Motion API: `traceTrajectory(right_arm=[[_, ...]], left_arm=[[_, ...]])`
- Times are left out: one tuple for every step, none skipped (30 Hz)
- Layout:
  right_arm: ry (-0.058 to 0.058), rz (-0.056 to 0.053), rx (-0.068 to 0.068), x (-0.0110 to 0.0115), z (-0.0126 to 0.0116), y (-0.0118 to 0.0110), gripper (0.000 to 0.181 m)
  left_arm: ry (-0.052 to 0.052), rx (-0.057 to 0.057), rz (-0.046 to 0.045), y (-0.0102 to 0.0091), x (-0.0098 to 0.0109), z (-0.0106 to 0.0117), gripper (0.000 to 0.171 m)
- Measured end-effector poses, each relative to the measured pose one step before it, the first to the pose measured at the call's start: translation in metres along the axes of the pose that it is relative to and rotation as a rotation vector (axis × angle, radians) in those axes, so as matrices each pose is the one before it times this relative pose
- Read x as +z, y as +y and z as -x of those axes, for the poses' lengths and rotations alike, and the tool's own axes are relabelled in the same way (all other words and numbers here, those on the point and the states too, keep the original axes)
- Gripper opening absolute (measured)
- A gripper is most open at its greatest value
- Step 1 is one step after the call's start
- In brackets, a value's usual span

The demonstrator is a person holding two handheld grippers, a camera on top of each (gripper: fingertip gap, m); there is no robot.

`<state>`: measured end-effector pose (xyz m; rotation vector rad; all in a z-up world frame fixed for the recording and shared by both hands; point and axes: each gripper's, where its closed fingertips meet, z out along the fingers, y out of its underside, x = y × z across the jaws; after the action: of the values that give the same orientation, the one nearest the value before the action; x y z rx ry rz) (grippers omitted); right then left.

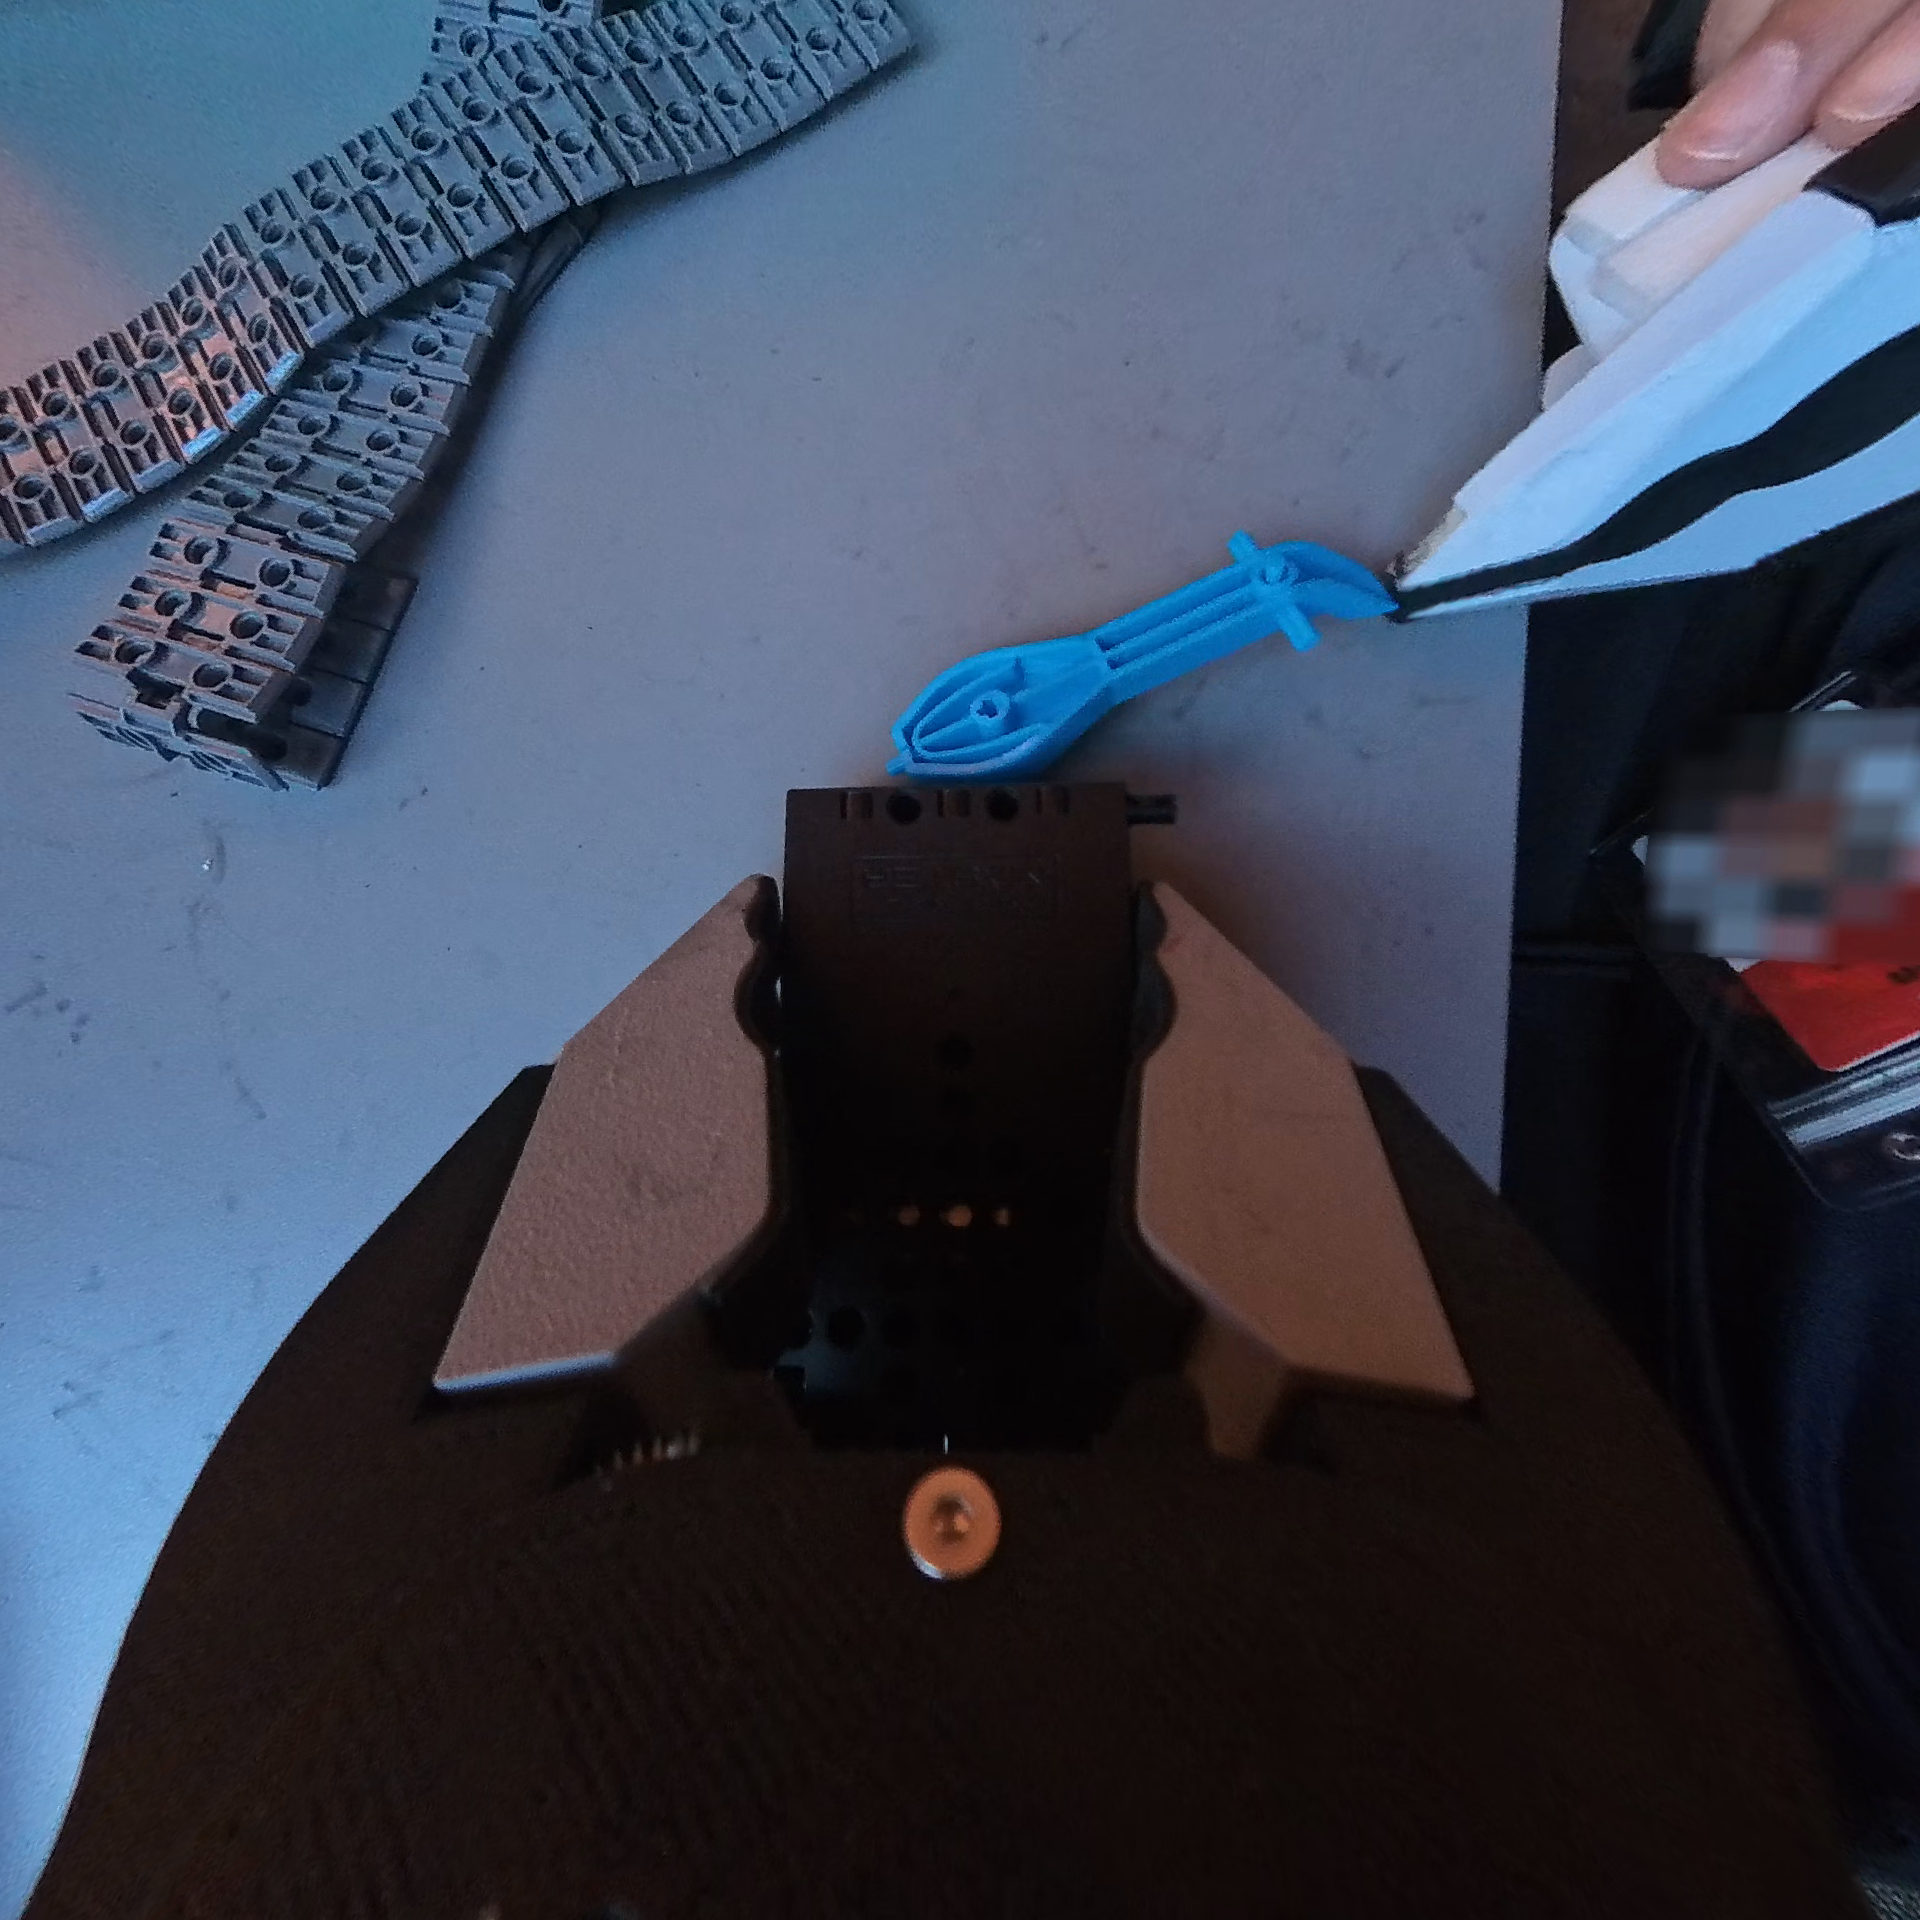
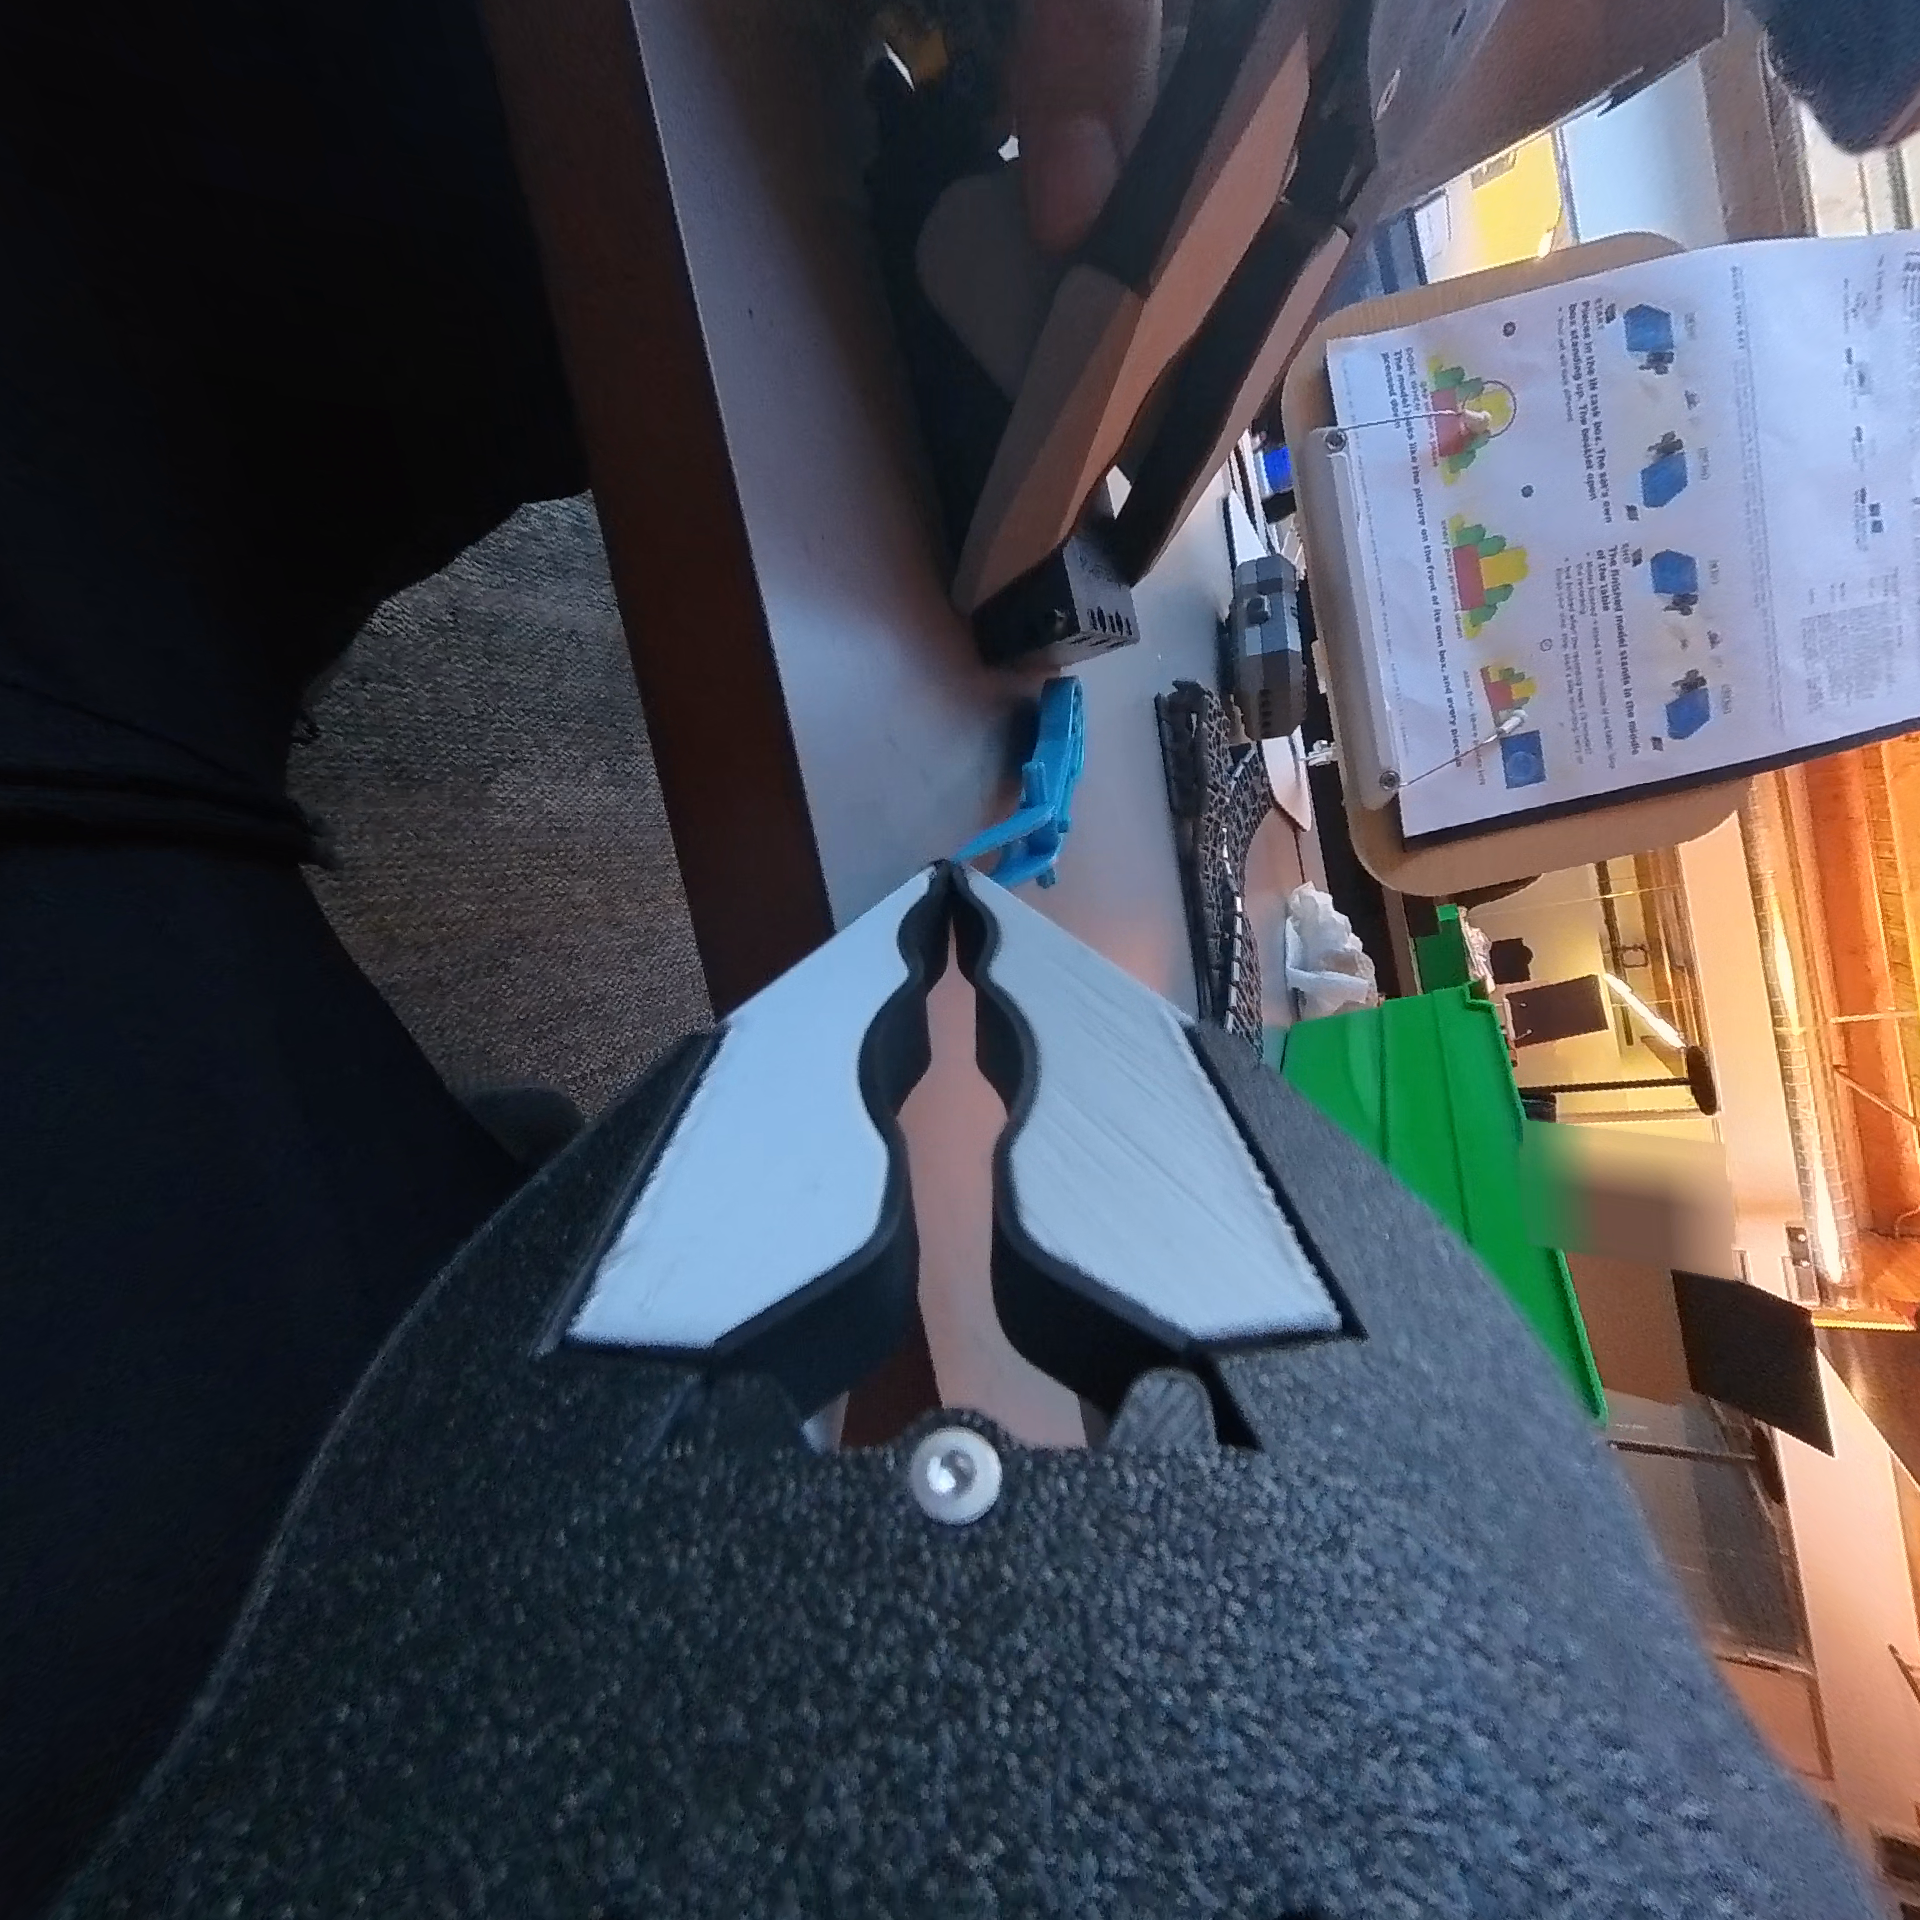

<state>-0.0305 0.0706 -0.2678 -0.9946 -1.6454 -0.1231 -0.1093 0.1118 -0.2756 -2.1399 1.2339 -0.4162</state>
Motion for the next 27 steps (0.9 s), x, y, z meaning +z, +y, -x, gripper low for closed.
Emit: traceTrajectory(right_arm=[[0.0003,0.0012,0.0029,-0.00023,-0.00042,0.00075,0.000],[0.0004,-0.0011,0.0044,-0.00026,-0.00062,0.00020,0.000],[0.0009,-0.0021,0.0052,-0.00038,-0.00053,-0.00001,0.000],[0.0005,-0.0013,0.0047,-0.00025,-0.00042,0.00002,0.000],[-0.0004,-0.0003,0.0038,-0.00021,-0.00027,0.00012,0.000],[-0.0008,0.0002,0.0031,-0.00003,-0.00008,0.00016,0.000],[-0.0010,0.0005,0.0032,-0.00007,0.00008,0.00018,0.000],[-0.0014,0.0011,0.0046,0.00004,0.00005,0.00028,0.000],[-0.0024,0.0022,0.0061,0.00004,0.00010,0.00050,0.000],[-0.0028,0.0022,0.0071,0.00013,0.00009,0.00045,0.000],[-0.0032,0.0018,0.0101,0.00009,-0.00001,0.00043,0.000],[-0.0056,0.0034,0.0141,0.00016,0.00028,0.00083,0.000],[-0.0065,0.0040,0.0151,0.00043,0.00031,0.00094,0.000],[-0.0046,0.0008,0.0128,0.00016,0.00017,0.00055,0.000],[-0.0028,-0.0013,0.0098,-0.00003,0.00002,0.00019,0.000],[-0.0019,-0.0013,0.0078,0.00006,-0.00003,0.00016,0.000],[-0.0015,-0.0014,0.0061,0.00000,0.00000,0.00007,0.000],[-0.0013,-0.0013,0.0050,0.00005,0.00004,0.00002,0.000],[-0.0010,-0.0010,0.0051,-0.00005,0.00000,0.00013,0.000],[-0.0016,-0.0005,0.0104,0.00000,-0.00011,0.00038,0.000],[-0.0052,-0.0015,0.0204,0.00015,-0.00018,0.00047,0.000],[-0.0100,-0.0033,0.0284,0.00017,-0.00011,0.00051,0.000],[-0.0096,-0.0039,0.0302,-0.00003,-0.00073,0.00062,0.000],[-0.0070,-0.0037,0.0276,-0.00019,-0.00104,0.00043,0.000],[-0.0088,-0.0033,0.0244,-0.00004,-0.00072,0.00040,0.001],[-0.0089,-0.0026,0.0222,-0.00009,-0.00031,0.00041,0.001],[-0.0053,-0.0021,0.0213,-0.00019,-0.00045,0.00030,0.002]], left_arm=[[0.0000,0.0000,-0.00004,0.00000,0.00000,0.00000,0.067],[0.0000,0.0000,-0.00001,0.00003,-0.00003,-0.00008,0.067],[0.0000,0.0000,-0.00001,0.00000,0.00000,0.00000,0.067],[0.0001,-0.0001,0.00002,-0.00003,0.00003,0.00006,0.067],[0.0000,0.0000,-0.00003,0.00003,-0.00003,-0.00008,0.067],[-0.0001,0.0000,-0.00002,-0.00007,-0.00007,0.00001,0.067],[0.0000,0.0000,-0.00002,0.00006,0.00008,0.00000,0.067],[0.0000,0.0000,-0.00002,0.00000,0.00000,0.00001,0.067],[0.0000,0.0000,-0.00001,-0.00007,0.00006,-0.00005,0.067],[0.0000,0.0001,0.00001,0.00000,0.00000,0.00001,0.067],[0.0000,0.0000,0.00001,0.00000,0.00000,0.00000,0.067],[0.0000,0.0000,0.00002,0.00000,0.00000,-0.00001,0.067],[-0.0001,0.0000,-0.00008,-0.00001,0.00001,0.00001,0.067],[0.0001,-0.0001,0.00005,0.00001,0.00000,-0.00002,0.067],[0.0000,0.0000,0.00000,0.00000,0.00000,0.00000,0.067],[0.0000,0.0000,-0.00001,0.00000,0.00000,0.00000,0.067],[0.0001,-0.0001,0.00002,0.00000,0.00000,-0.00003,0.067],[0.0000,0.0000,-0.00002,0.00000,0.00000,0.00001,0.067],[0.0001,-0.0001,0.00002,0.00000,0.00000,-0.00002,0.067],[0.0001,-0.0001,0.00003,0.00000,0.00000,-0.00002,0.067],[0.0000,0.0001,-0.00002,0.00000,0.00000,0.00001,0.067],[0.0000,0.0000,-0.00001,-0.00007,0.00006,-0.00005,0.067],[-0.0001,0.0001,-0.00004,-0.00001,0.00000,0.00001,0.067],[-0.0001,0.0001,-0.00001,0.00000,0.00000,0.00001,0.067],[0.0000,0.0000,0.00002,0.00000,0.00000,0.00001,0.067],[-0.0001,0.0001,-0.00001,0.00000,0.00000,0.00002,0.067],[0.0000,0.0000,-0.00005,0.00003,-0.00003,-0.00008,0.067]])
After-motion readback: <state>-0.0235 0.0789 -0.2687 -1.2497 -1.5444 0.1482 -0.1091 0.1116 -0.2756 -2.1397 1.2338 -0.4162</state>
